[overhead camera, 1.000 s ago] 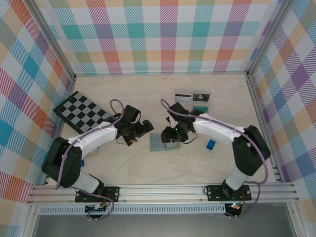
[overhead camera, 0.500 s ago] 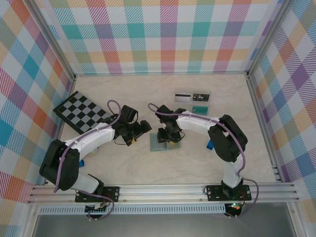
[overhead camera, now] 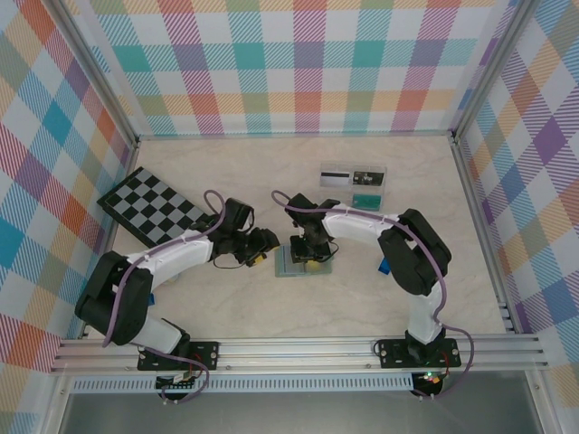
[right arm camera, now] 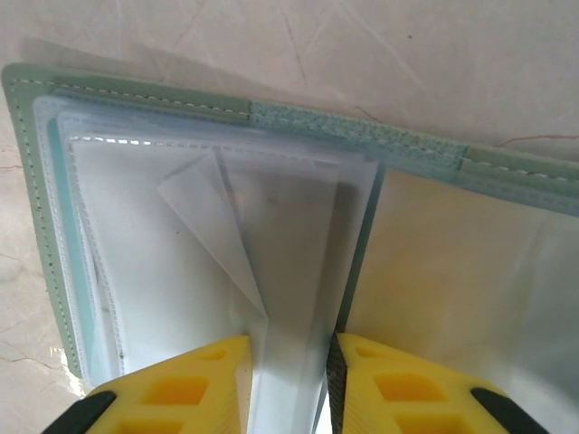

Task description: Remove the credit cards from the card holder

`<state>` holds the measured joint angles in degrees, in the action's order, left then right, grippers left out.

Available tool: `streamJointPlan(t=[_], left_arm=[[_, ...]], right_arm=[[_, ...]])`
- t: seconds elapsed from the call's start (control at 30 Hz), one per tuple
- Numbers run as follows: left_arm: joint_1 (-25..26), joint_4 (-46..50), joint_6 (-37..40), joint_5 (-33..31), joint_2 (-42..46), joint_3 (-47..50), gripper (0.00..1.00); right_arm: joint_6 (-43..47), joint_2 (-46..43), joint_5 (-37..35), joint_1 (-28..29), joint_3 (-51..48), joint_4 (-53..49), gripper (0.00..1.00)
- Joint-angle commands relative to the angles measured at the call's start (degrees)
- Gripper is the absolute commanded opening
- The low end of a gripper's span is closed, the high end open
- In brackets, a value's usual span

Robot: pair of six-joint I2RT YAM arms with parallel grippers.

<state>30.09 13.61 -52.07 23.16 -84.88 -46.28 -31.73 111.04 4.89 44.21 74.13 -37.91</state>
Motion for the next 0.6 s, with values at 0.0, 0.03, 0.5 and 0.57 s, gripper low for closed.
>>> streamJointPlan(t=[0.0,0.03,0.5,0.57], left_arm=[[1.6,-4.0,-0.5,3.6,-2.1,0.3,0.48],[1.9,-4.6,-0.5,3.7,-2.5,0.2,0.47],[3.4,-6.4,-0.8,5.2,-8.3,-1.6,0.28],[3.6,-6.3,-0.7,5.2,-9.0,-1.9,0.28]], right_arm=[[0.1,0.9,0.5,-0.9,-3.3,-0.2,0.28],[0.2,0.8,0.8,-0.9,-3.5,0.0,0.27],[0.3,0.4,4.1,-1.8,-5.6,2.0,0.23],[0.2,0.3,4.3,-1.9,-5.8,2.1,0.23]])
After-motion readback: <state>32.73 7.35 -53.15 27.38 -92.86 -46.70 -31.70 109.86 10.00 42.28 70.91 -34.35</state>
